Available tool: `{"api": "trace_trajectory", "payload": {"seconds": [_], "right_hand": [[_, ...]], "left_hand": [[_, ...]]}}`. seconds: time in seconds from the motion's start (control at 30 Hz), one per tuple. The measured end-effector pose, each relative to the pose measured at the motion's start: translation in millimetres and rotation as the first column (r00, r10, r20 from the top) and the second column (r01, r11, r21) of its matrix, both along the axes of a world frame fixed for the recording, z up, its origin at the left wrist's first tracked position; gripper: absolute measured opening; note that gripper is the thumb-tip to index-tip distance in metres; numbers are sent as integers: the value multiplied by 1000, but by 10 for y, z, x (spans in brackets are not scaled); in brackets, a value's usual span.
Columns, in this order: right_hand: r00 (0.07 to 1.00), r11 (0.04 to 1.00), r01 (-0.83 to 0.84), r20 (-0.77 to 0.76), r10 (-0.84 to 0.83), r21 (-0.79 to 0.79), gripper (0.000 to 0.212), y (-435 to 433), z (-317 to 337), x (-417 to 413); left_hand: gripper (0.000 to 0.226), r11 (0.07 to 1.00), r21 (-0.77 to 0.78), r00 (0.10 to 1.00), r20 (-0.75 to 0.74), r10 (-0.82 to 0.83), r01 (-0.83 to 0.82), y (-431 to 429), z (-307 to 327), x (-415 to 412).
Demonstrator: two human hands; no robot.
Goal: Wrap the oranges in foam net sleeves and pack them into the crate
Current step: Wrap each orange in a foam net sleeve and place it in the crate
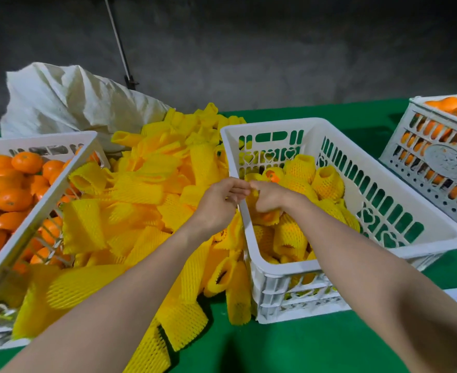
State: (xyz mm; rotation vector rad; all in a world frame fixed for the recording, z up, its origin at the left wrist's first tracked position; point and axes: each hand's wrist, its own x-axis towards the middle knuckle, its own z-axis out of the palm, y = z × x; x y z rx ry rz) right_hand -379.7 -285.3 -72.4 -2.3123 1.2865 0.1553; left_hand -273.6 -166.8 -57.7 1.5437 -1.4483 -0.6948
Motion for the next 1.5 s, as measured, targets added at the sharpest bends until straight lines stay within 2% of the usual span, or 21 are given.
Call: {"api": "trace_trajectory", "payload": {"seconds": [0.13, 0.23, 0.27, 0.33, 0.4, 0.47, 0.5, 0.57, 0.63, 0.67, 0.73, 0.83, 0.97, 1.07, 1.1, 1.17, 1.23, 1.3, 1.37, 1.43, 1.5], "right_hand": [[995, 989, -47, -80, 59, 143, 80, 41, -21, -39], [997, 999, -47, -54, 47, 8, 84, 72, 73, -75], [1000, 996, -5, 11, 6, -92, 78, 100, 124, -70], [958, 946, 139, 283, -53, -293, 59, 237, 267, -5], [854, 889, 215, 520, 31, -404, 40, 499, 408, 159], [804, 887, 104, 564, 191, -449, 31, 873, 449, 399], [811, 897, 2, 525, 257, -442, 29, 1067, 393, 540], [902, 917, -193, 305, 306, -350, 31, 1372, 171, 846], [959, 935, -256, 54, 277, -246, 39, 1518, -57, 1099], [969, 950, -242, -7, 246, -197, 47, 1536, -154, 1184], [975, 968, -219, -60, 213, -121, 62, 1512, -292, 1295], [970, 969, -236, -76, 230, -70, 47, 1429, -393, 1408], [962, 979, -163, 201, 185, -120, 57, 1305, -130, 1431], [838, 977, -167, 503, 212, -133, 54, 1325, 238, 1404], [789, 976, -184, 574, 219, -120, 52, 1360, 328, 1395], [739, 970, -223, 631, 235, -100, 49, 1437, 429, 1395], [750, 960, -232, 599, 280, -158, 44, 1520, 452, 1446], [724, 945, -184, 613, 316, -270, 35, 1618, 458, 1545], [655, 919, -114, 667, 356, -378, 25, 1741, 472, 1689], [602, 875, -102, 671, 433, -473, 22, 1842, 479, 1871], [582, 866, -133, 669, 461, -481, 18, 1906, 476, 2077]], "left_hand": [[34, 998, 52, 990, -137, -25, 33, 163, 130, 153], [32, 996, 65, 980, -187, 75, -63, 351, 200, 393], [27, 994, 69, 973, -205, 103, -91, 417, 206, 484], [22, 987, 86, 958, -243, 152, -135, 548, 205, 655], [20, 978, 108, 944, -262, 201, -178, 655, 187, 802], [21, 965, 123, 928, -271, 257, -231, 740, 162, 908], [22, 957, 127, 915, -282, 287, -261, 781, 146, 950], [23, 938, 137, 895, -285, 344, -317, 865, 110, 1019], [21, 922, 154, 884, -267, 384, -354, 963, 67, 1086], [20, 917, 164, 879, -264, 396, -364, 1019, 47, 1120], [19, 909, 181, 872, -264, 413, -376, 1145, 12, 1202], [19, 898, 208, 862, -262, 433, -388, 1336, -33, 1339], [27, 889, 219, 849, -276, 451, -402, 1482, -50, 1492], [42, 908, 265, 809, -420, 411, -324, 1501, -8, 1490], [39, 919, 296, 795, -474, 379, -261, 1505, 27, 1471], [18, 941, 283, 786, -533, 314, -184, 1514, 67, 1463], [16, 943, 187, 838, -434, 331, -275, 1532, 85, 1497], [21, 908, 71, 898, -136, 419, -414, 1557, 136, 1584], [35, 879, -18, 872, 123, 474, -476, 1589, 169, 1699], [45, 865, -55, 843, 201, 499, -498, 1638, 201, 1846], [42, 866, -58, 844, 202, 497, -497, 1698, 244, 2056]]}}
